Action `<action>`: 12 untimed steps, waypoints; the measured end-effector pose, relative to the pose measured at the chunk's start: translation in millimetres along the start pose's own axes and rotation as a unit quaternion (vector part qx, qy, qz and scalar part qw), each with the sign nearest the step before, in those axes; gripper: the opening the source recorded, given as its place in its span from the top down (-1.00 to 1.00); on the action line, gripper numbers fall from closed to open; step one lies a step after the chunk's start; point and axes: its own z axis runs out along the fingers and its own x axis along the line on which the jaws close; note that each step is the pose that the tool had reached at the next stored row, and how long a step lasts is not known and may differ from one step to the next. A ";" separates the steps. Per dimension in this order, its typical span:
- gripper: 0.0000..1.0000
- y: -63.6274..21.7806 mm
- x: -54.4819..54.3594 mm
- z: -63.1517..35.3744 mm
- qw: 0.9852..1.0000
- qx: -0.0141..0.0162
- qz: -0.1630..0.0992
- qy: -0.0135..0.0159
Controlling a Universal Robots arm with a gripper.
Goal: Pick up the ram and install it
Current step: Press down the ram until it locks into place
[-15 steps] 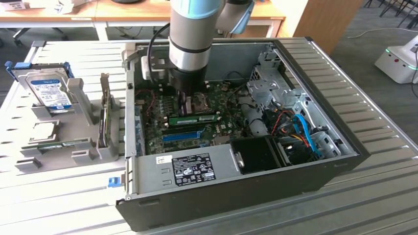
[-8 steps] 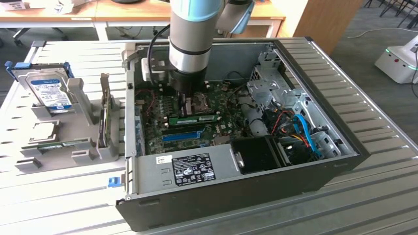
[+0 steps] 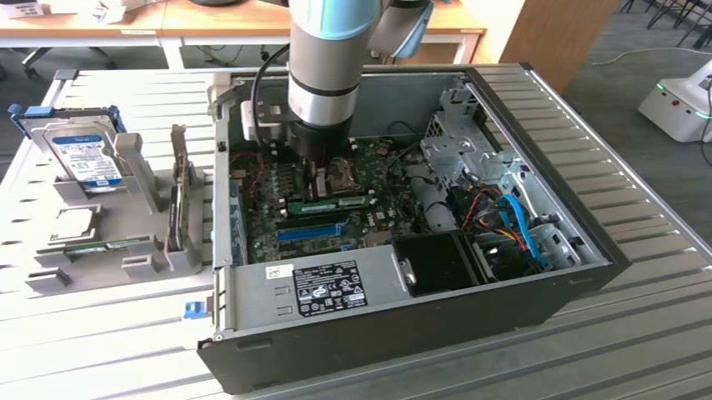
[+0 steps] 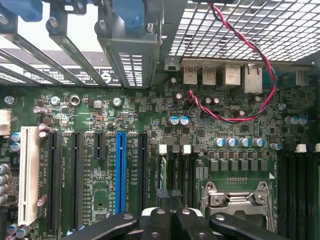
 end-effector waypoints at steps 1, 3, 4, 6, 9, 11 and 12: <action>0.79 0.0 0.1 0.3 1.000 0.000 0.000 0.000; 0.79 0.0 0.1 0.4 1.000 0.000 0.000 0.000; 0.79 0.0 0.0 0.6 1.000 0.000 0.000 0.000; 0.79 -0.1 0.0 0.6 1.000 0.000 0.000 0.000; 0.79 -0.1 0.1 1.7 1.000 0.000 0.000 0.000; 0.79 -0.1 0.2 2.2 1.000 0.000 0.000 0.000; 0.79 -0.1 0.2 2.2 1.000 0.000 0.000 0.000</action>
